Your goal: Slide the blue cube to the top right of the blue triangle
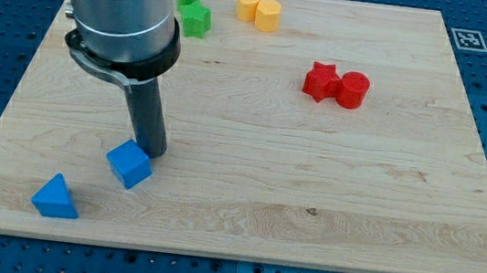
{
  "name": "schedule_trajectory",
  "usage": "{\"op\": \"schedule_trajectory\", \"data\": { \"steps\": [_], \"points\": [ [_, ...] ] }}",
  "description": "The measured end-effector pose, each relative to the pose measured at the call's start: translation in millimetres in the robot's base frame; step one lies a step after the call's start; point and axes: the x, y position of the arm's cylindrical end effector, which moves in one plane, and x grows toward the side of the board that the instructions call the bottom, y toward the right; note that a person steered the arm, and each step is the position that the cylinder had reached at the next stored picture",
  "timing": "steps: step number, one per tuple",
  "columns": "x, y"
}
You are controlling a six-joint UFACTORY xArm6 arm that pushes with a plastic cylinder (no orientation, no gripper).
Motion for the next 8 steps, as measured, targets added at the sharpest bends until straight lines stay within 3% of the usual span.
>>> {"op": "schedule_trajectory", "data": {
  "steps": [4, 8],
  "points": [
    [54, 5],
    [55, -9]
  ]
}}
